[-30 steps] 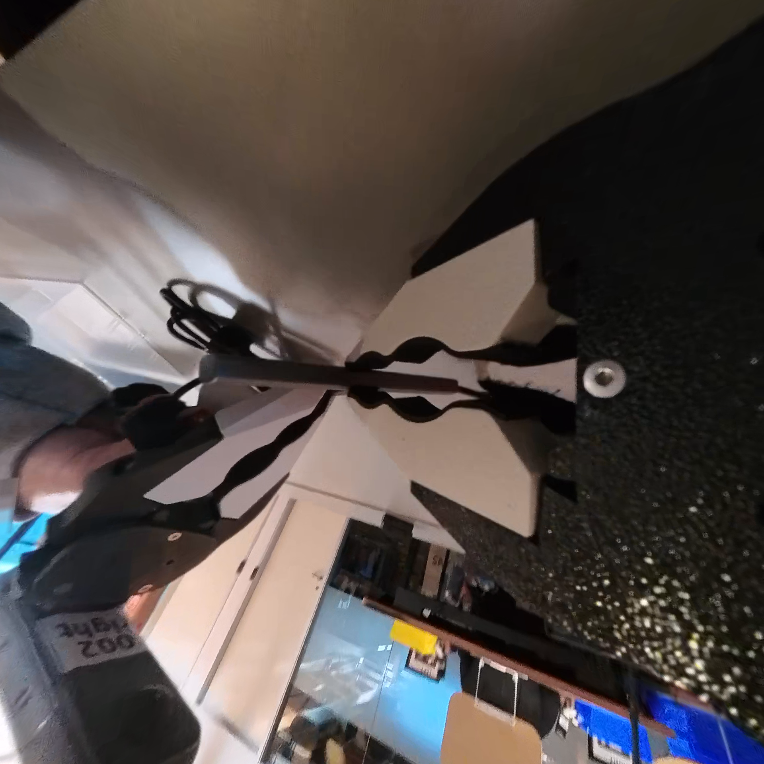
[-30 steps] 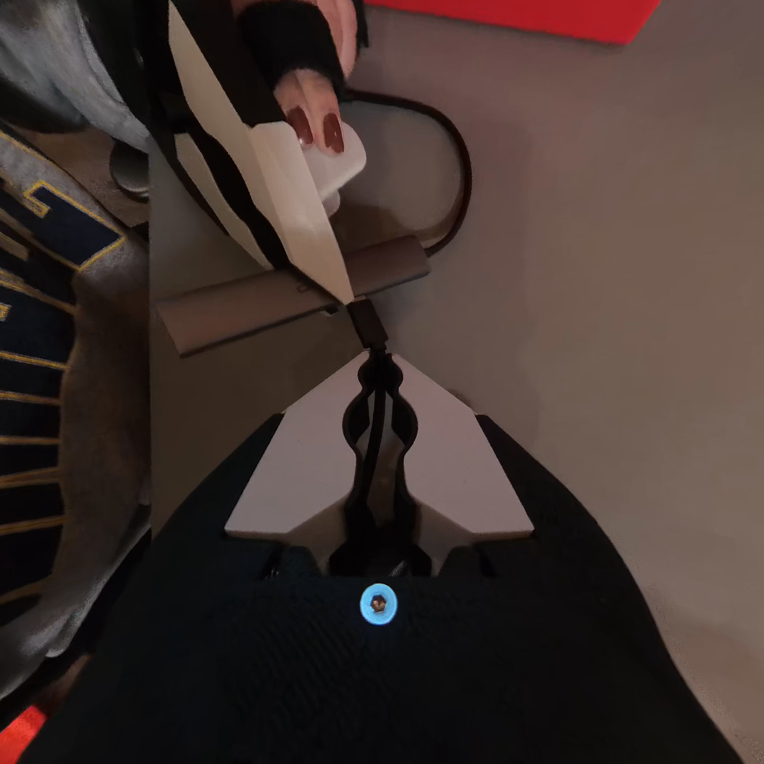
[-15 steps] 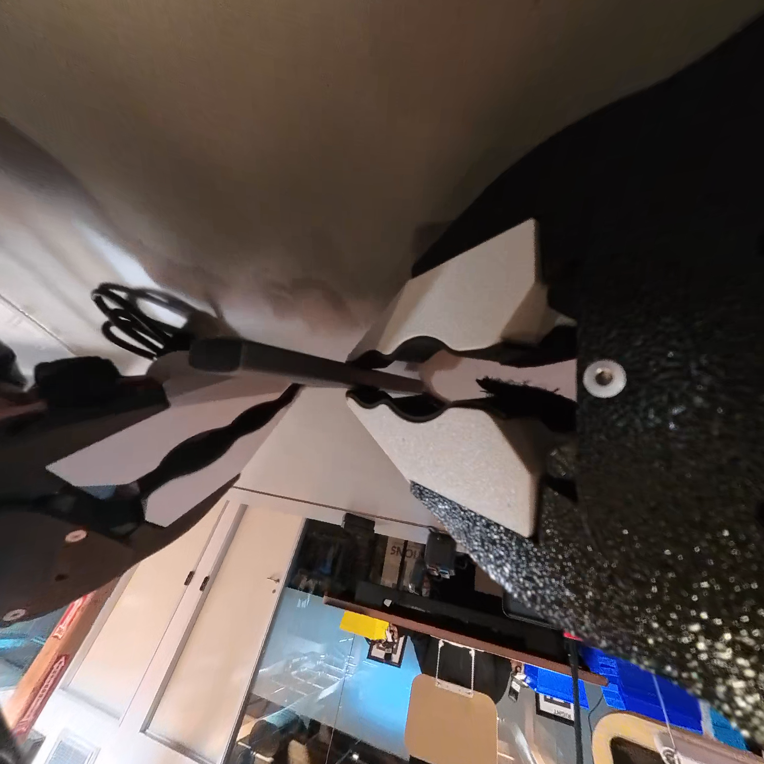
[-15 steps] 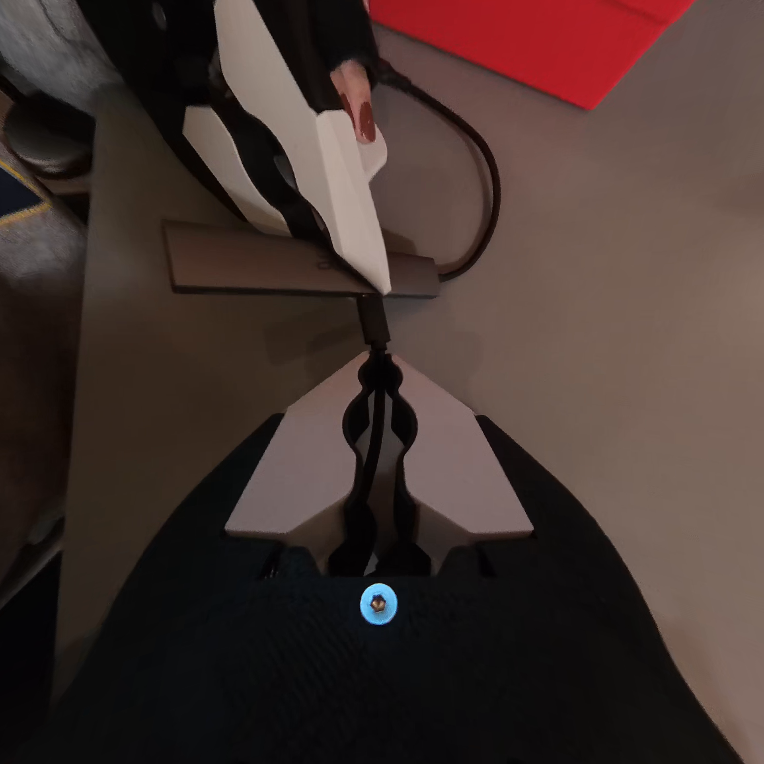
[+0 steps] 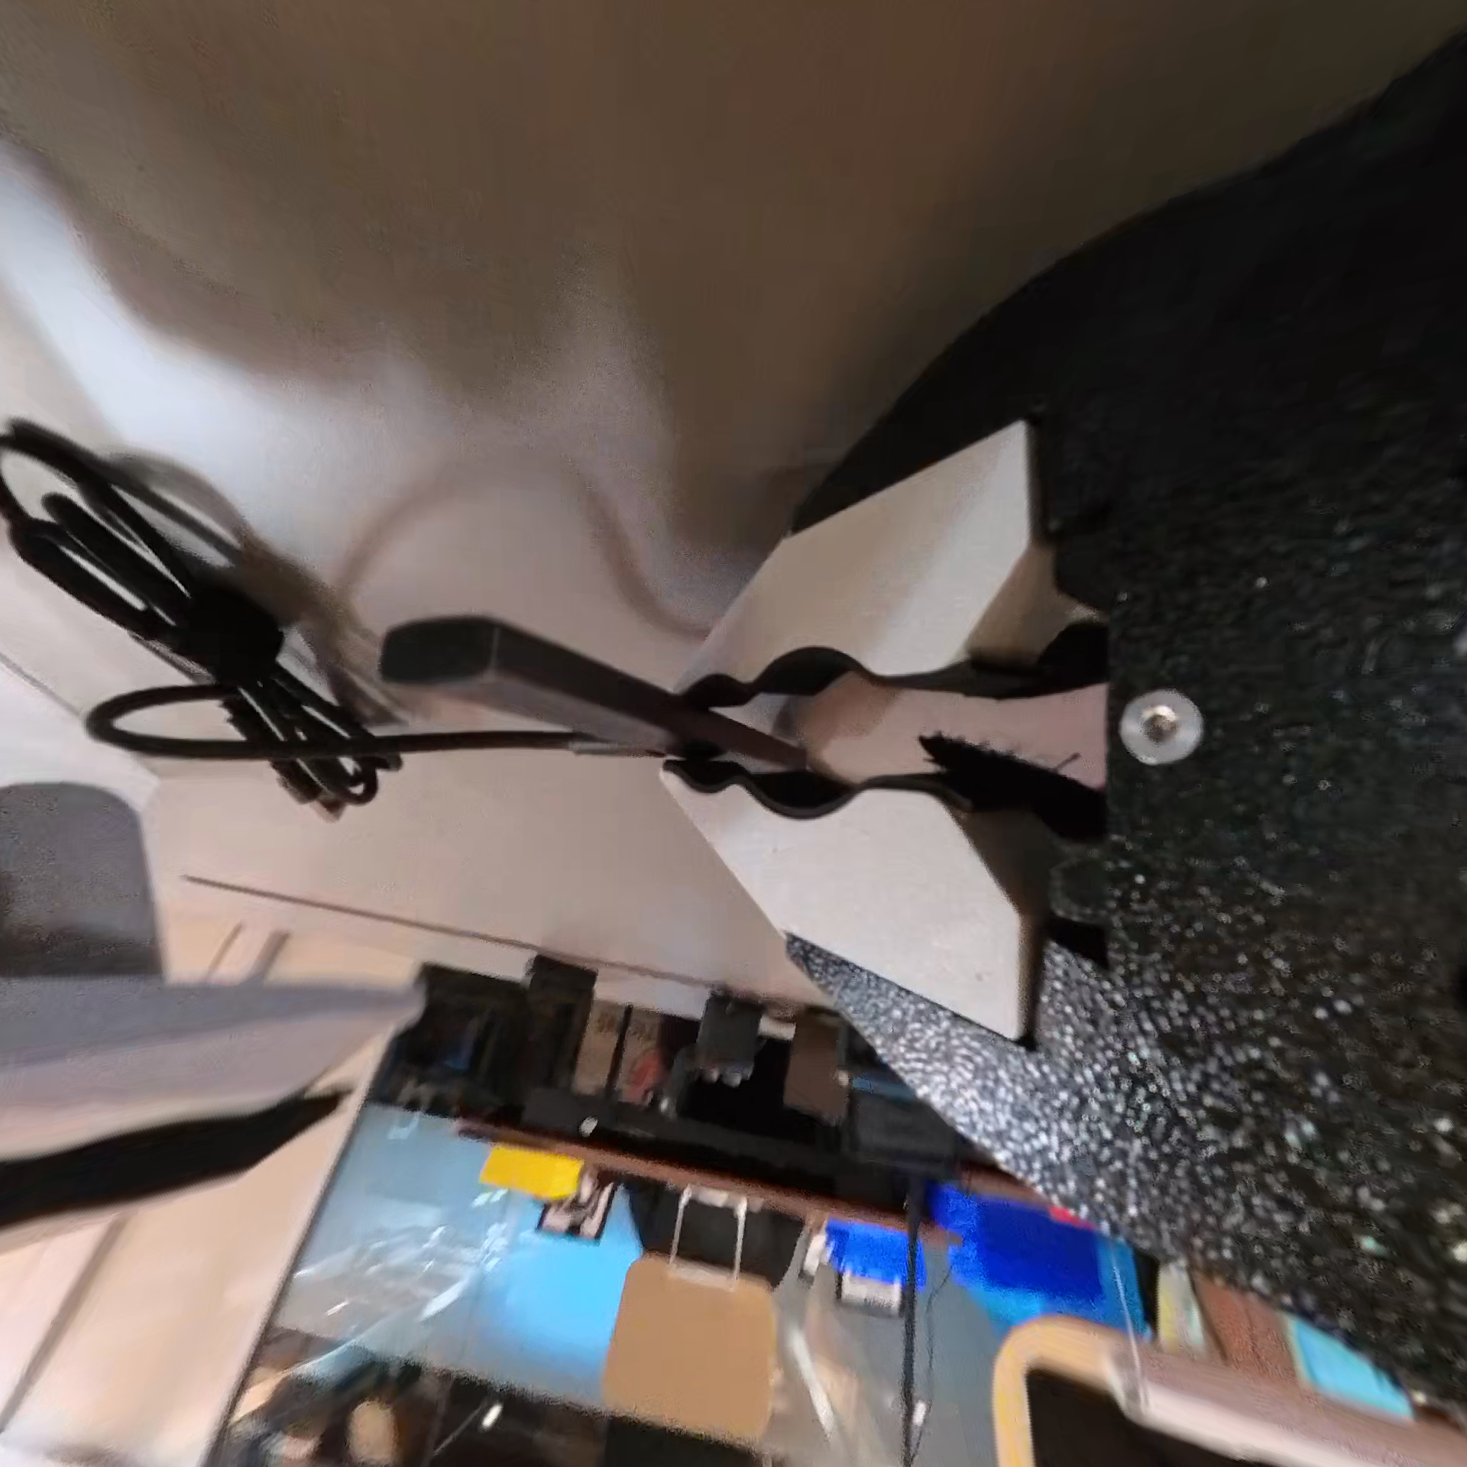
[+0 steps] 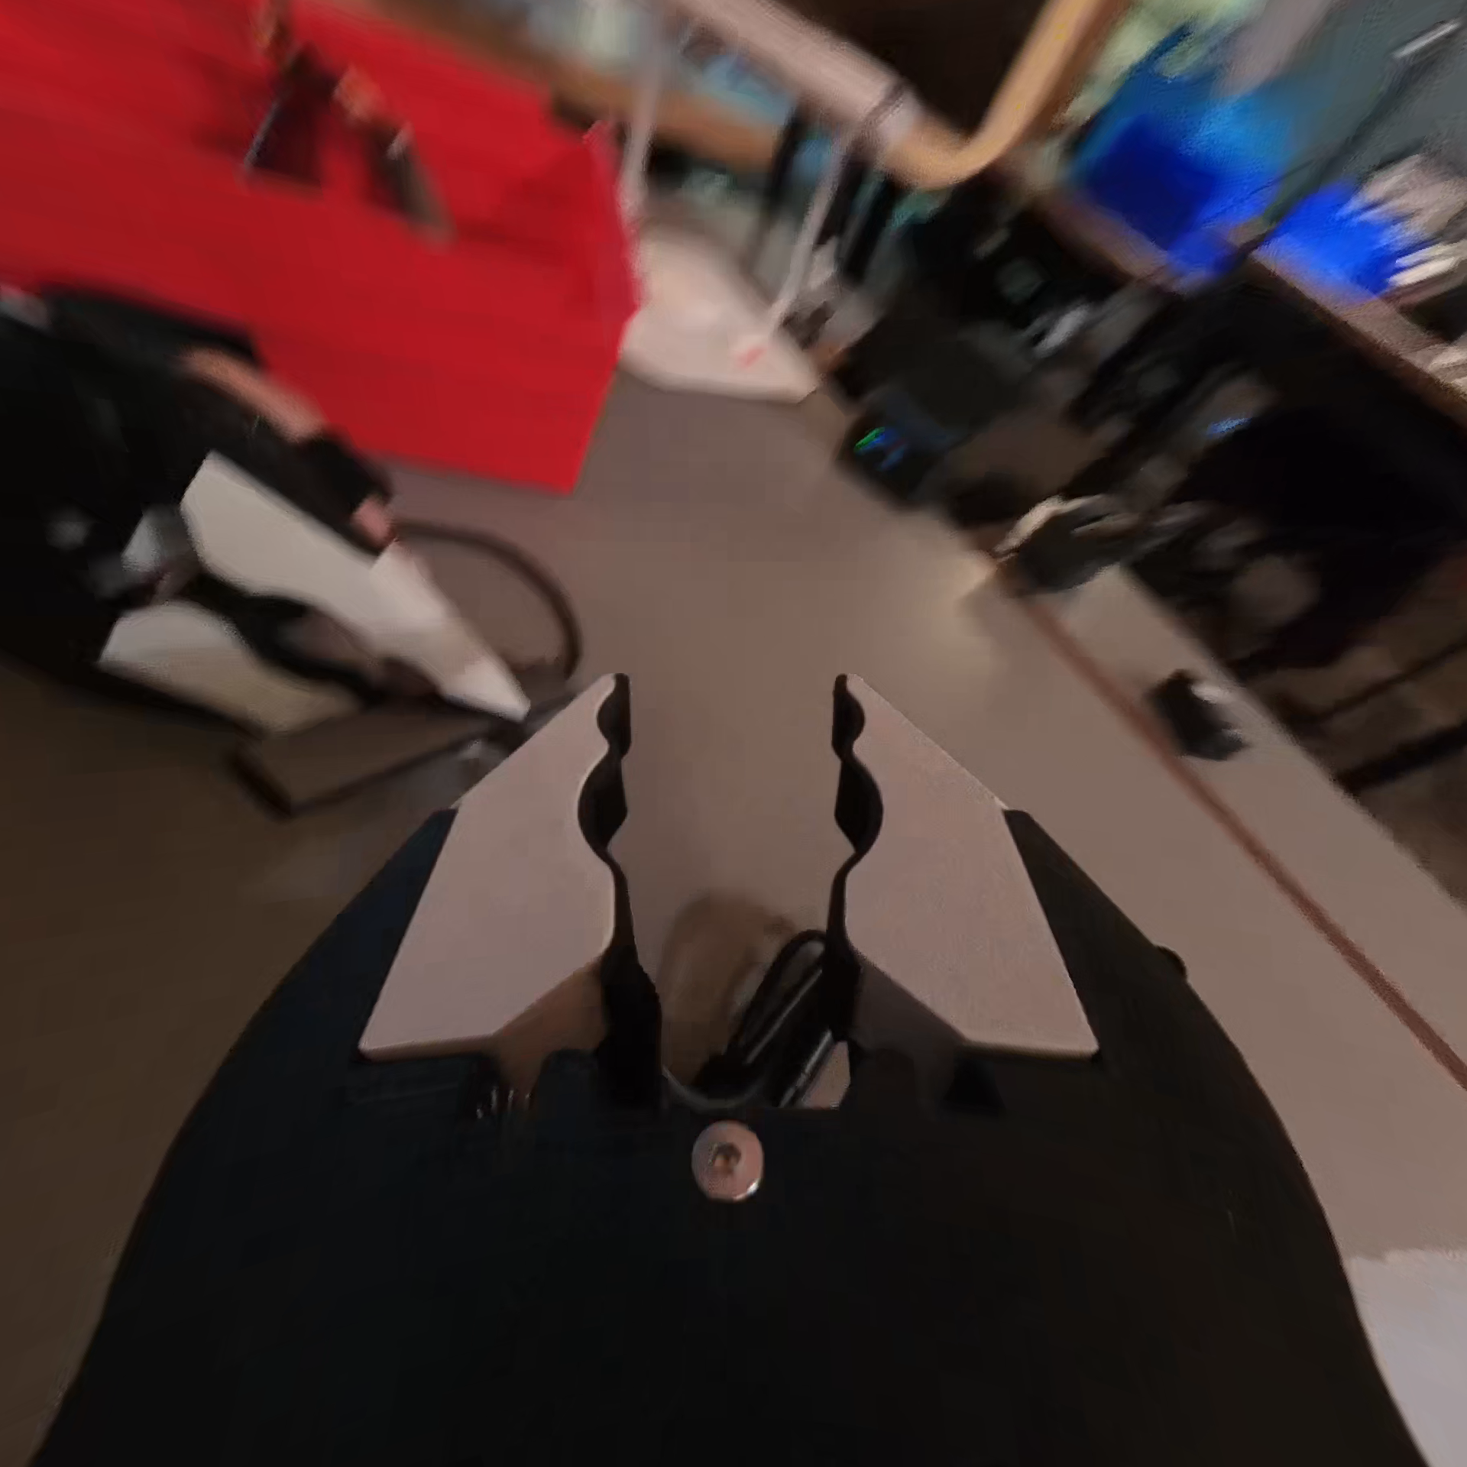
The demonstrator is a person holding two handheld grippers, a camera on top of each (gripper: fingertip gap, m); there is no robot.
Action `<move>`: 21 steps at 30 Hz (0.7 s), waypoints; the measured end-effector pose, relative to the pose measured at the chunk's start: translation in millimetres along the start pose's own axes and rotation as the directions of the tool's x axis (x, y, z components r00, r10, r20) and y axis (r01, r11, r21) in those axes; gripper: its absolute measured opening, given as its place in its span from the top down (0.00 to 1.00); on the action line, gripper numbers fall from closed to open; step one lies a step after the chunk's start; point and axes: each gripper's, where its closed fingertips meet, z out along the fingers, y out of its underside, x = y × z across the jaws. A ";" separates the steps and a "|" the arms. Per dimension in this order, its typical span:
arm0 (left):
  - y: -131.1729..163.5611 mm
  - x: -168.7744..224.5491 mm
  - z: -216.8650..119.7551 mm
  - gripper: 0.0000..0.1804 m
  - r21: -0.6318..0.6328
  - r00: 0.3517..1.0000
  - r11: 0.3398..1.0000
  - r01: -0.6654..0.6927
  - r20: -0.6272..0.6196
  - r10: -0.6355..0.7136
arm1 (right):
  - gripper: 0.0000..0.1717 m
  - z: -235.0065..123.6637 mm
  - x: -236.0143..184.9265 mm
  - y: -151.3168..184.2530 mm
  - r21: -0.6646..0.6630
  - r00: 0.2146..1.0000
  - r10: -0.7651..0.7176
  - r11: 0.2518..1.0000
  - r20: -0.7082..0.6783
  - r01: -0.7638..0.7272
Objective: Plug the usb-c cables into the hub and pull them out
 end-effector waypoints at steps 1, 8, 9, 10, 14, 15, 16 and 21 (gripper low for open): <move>1.0 2.3 3.6 0.92 -0.008 0.998 0.998 0.056 -0.036 -0.056 | 0.71 -3.2 13.5 -6.2 0.077 0.996 0.033 0.997 -0.077 -0.027; -10.2 -9.5 -18.6 0.45 -0.001 0.845 0.852 0.523 -0.131 -0.519 | 0.75 -42.0 55.8 -8.7 0.391 0.897 0.148 0.920 -0.416 0.030; -18.9 -10.9 -29.1 0.44 0.022 0.798 0.806 0.591 -0.162 -0.581 | 0.75 -46.8 60.4 -8.9 0.393 0.886 0.142 0.918 -0.441 0.048; -28.7 -14.6 -41.6 0.44 0.054 0.753 0.758 0.649 -0.187 -0.631 | 0.76 -50.7 64.5 -7.9 0.404 0.877 0.155 0.913 -0.455 0.048; -59.4 -53.2 -104.7 0.48 0.211 0.596 0.557 0.803 -0.261 -0.760 | 0.76 -56.4 68.8 -9.3 0.474 0.873 0.263 0.880 -0.410 -0.042; -57.0 -63.9 -118.8 0.49 0.211 0.584 0.545 0.811 -0.254 -0.771 | 0.76 -55.9 68.6 -9.4 0.474 0.874 0.270 0.879 -0.404 -0.052; -47.1 -75.8 -132.3 0.51 0.201 0.588 0.554 0.808 -0.204 -0.783 | 0.76 -55.2 68.5 -9.0 0.469 0.874 0.268 0.882 -0.404 -0.053; 50.7 -107.3 -197.0 0.70 -0.048 0.659 0.661 0.749 0.159 -0.735 | 0.79 -50.0 66.6 -6.6 0.444 0.877 0.259 0.894 -0.404 -0.060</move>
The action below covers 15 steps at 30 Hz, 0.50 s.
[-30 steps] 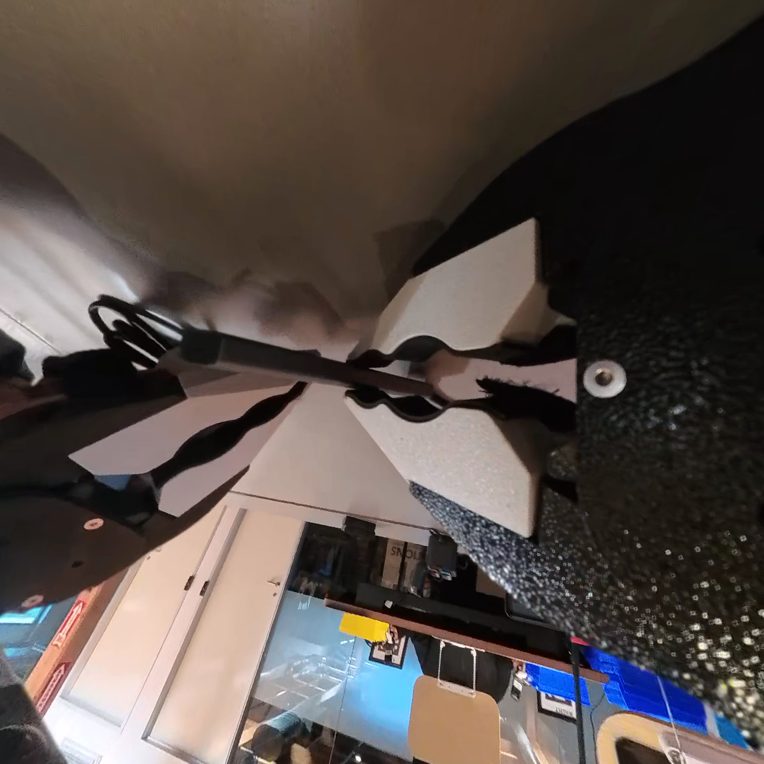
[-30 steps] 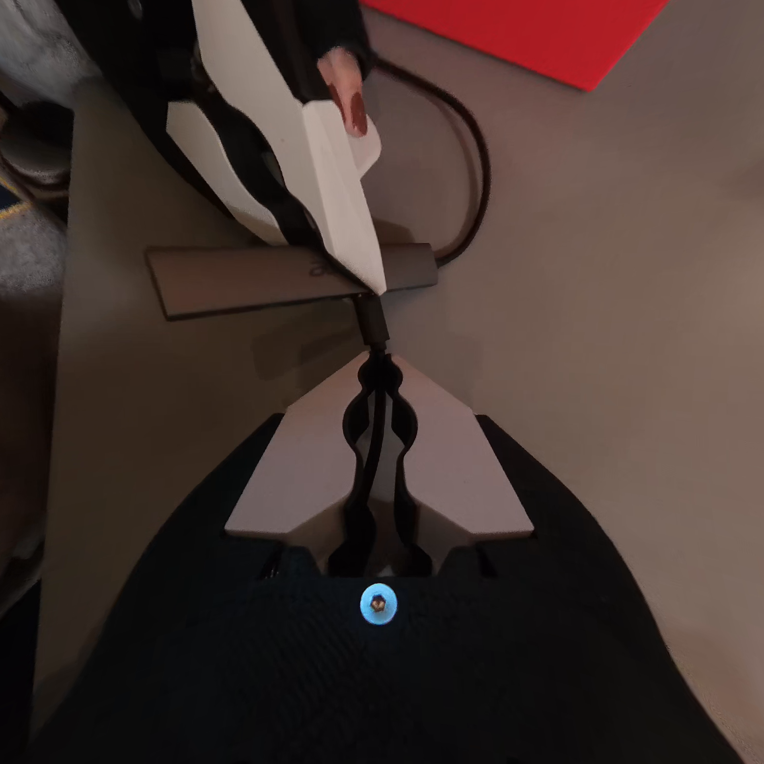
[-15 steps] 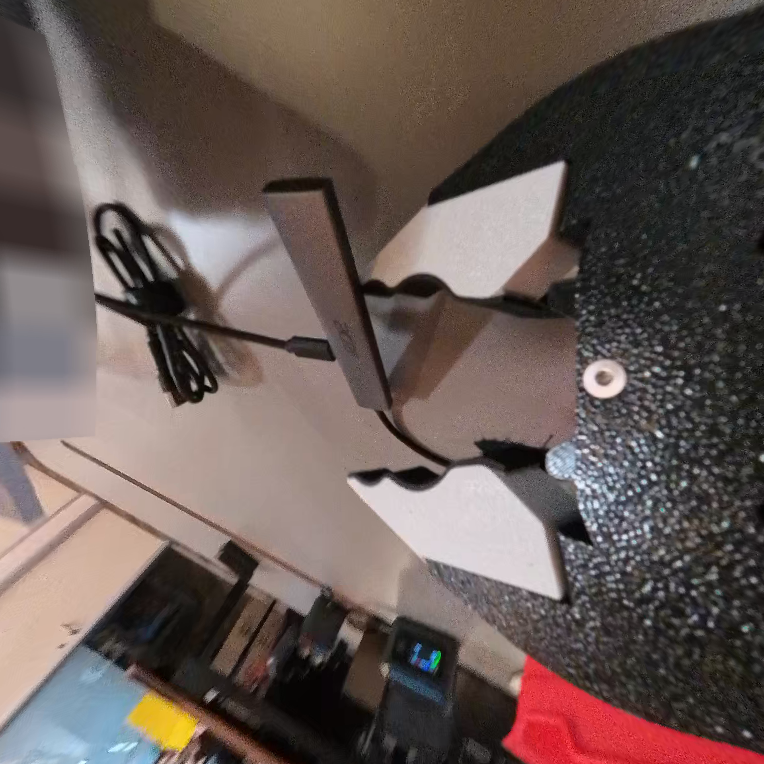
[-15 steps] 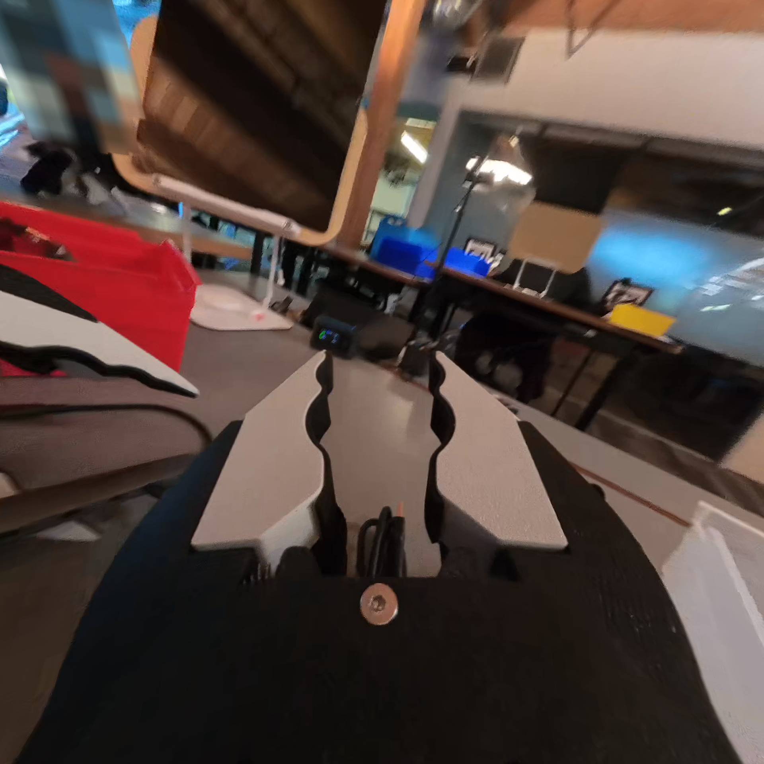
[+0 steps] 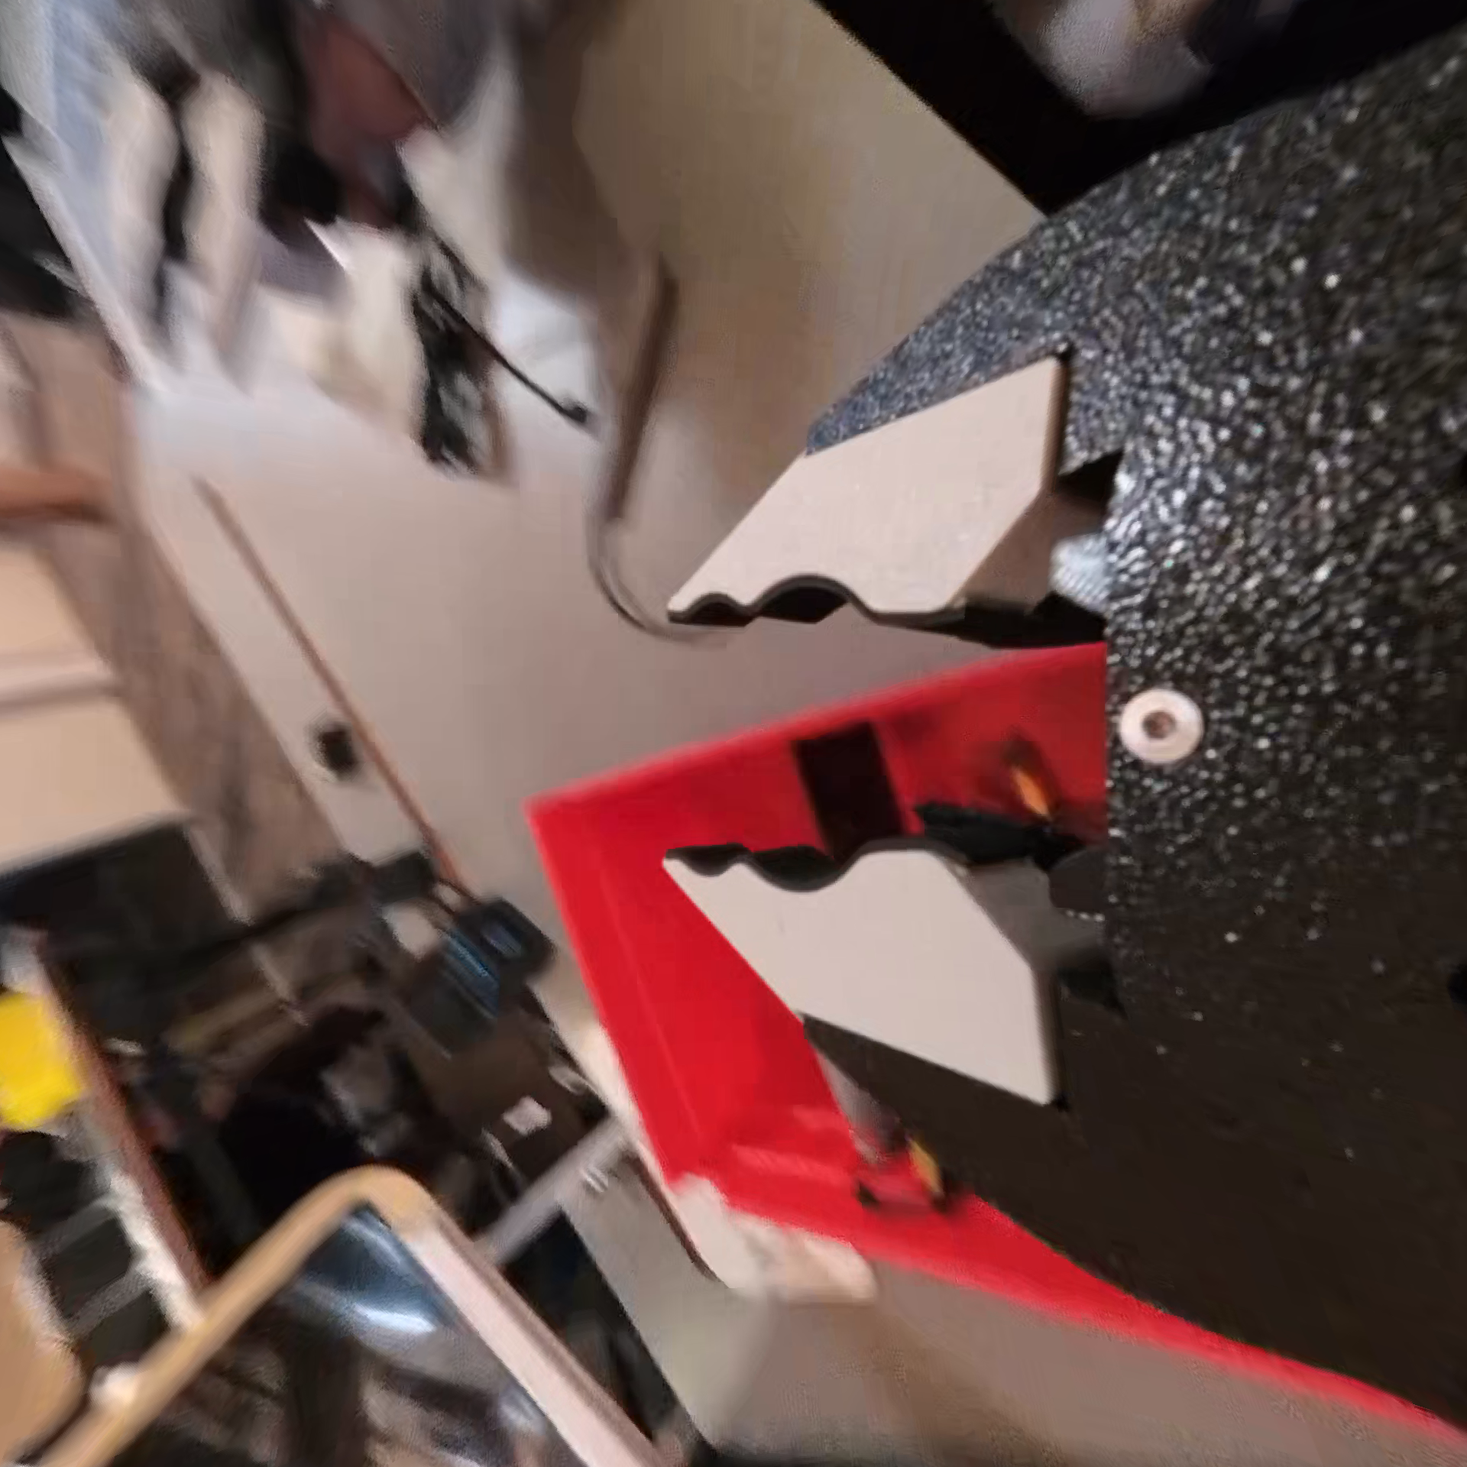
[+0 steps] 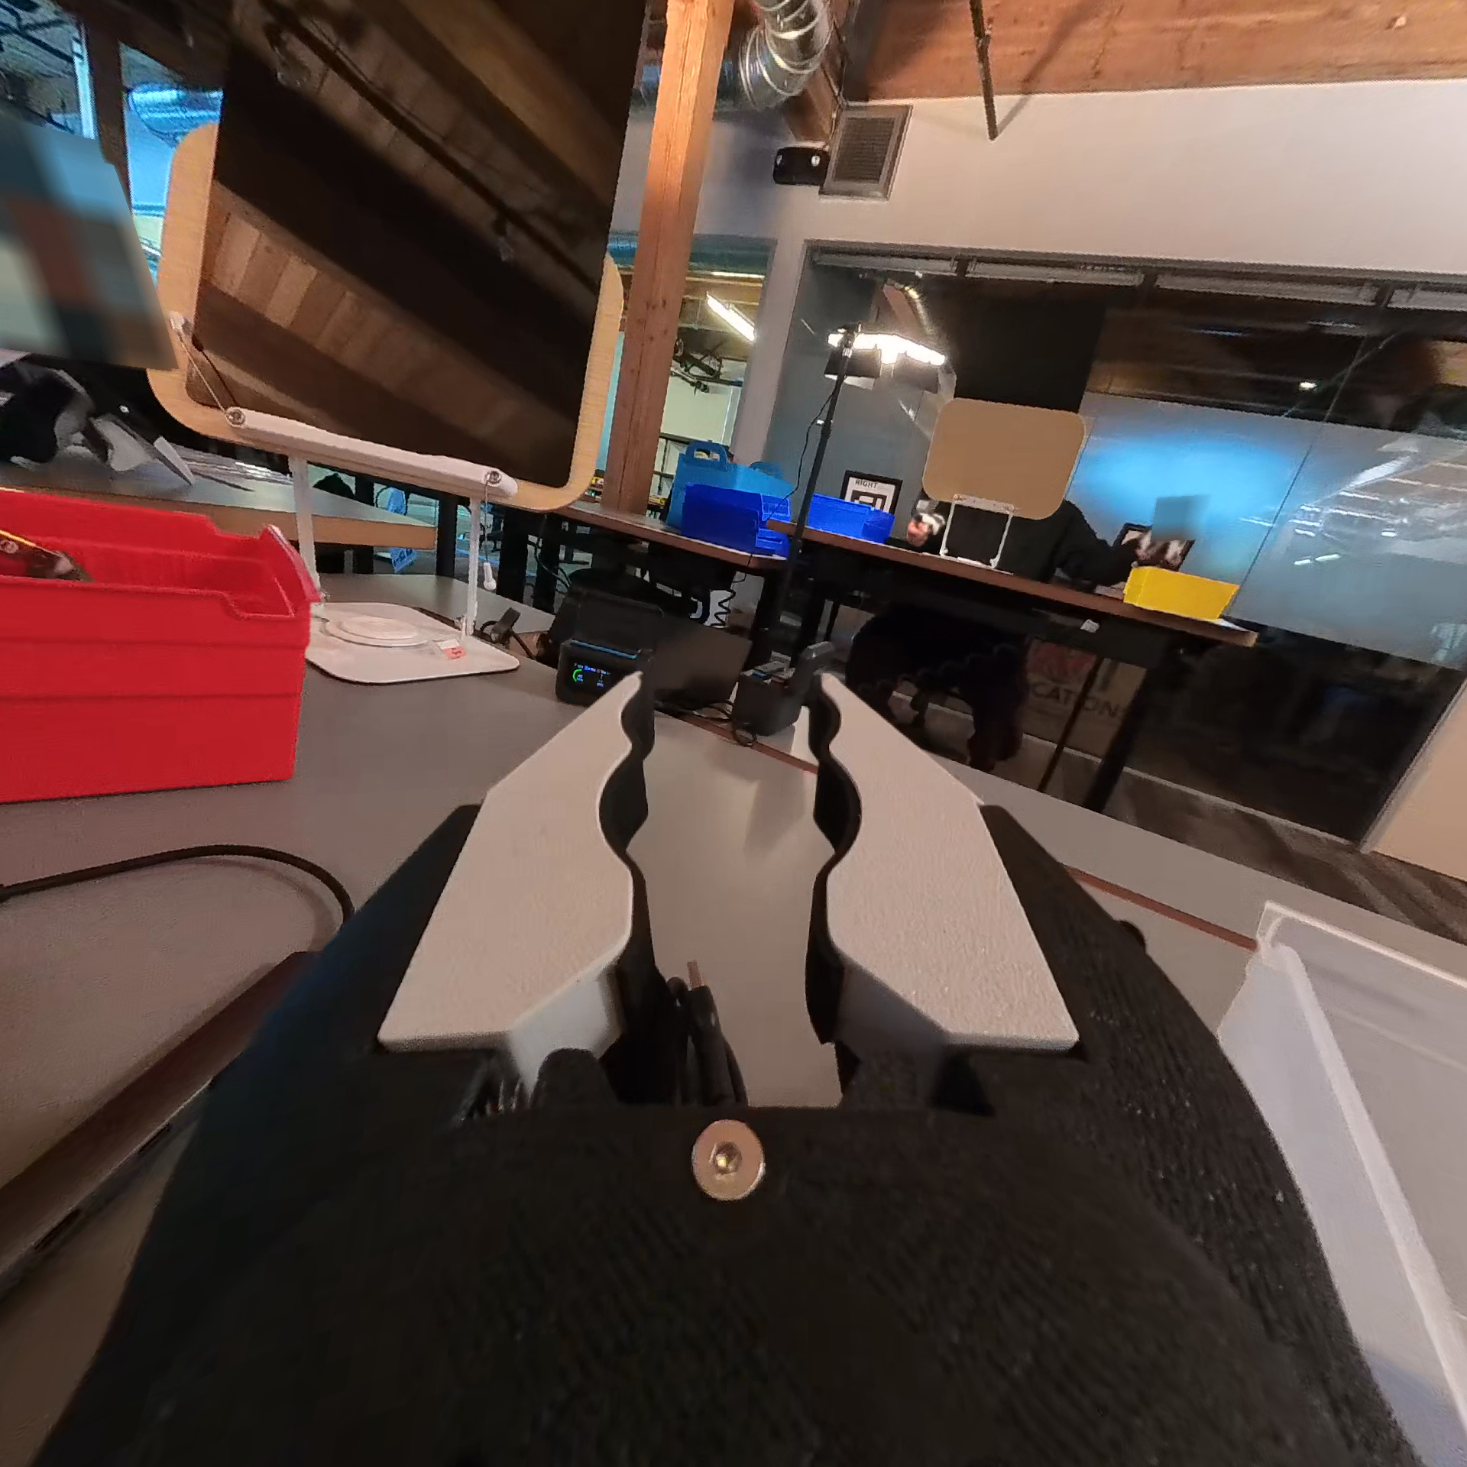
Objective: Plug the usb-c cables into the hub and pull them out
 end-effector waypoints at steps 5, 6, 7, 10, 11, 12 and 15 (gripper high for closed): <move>90.5 -44.3 -4.9 0.75 -0.468 0.996 0.879 -0.087 -0.035 0.080 | 0.80 2.5 -5.1 0.8 -0.007 1.000 0.002 1.000 0.012 -0.001; 100.4 -47.5 -0.3 0.75 -0.506 0.992 0.854 -0.123 -0.065 0.104 | 0.80 2.8 -6.2 1.4 -0.010 1.000 0.001 1.000 0.017 0.000; 108.8 -48.0 5.4 0.76 -0.534 0.988 0.832 -0.150 -0.105 0.111 | 0.80 3.1 -7.2 2.6 -0.014 1.000 -0.001 1.000 0.022 0.001; 128.4 -43.9 21.8 0.75 -0.600 0.975 0.778 -0.186 -0.209 0.072 | 0.80 3.6 -8.2 4.9 -0.019 1.000 0.001 1.000 0.028 -0.001; 134.9 -44.7 24.8 0.75 -0.626 0.971 0.754 -0.199 -0.227 0.069 | 0.80 3.6 -8.2 5.3 -0.021 1.000 0.005 1.000 0.029 -0.005; 140.5 -46.4 27.2 0.76 -0.645 0.969 0.734 -0.213 -0.237 0.072 | 0.80 3.6 -8.1 5.5 -0.020 1.000 0.009 1.000 0.030 -0.008; 153.4 -41.7 33.5 0.77 -0.676 0.959 0.701 -0.225 -0.280 0.038 | 0.80 3.3 -8.7 4.1 -0.013 0.999 0.016 1.000 0.036 -0.016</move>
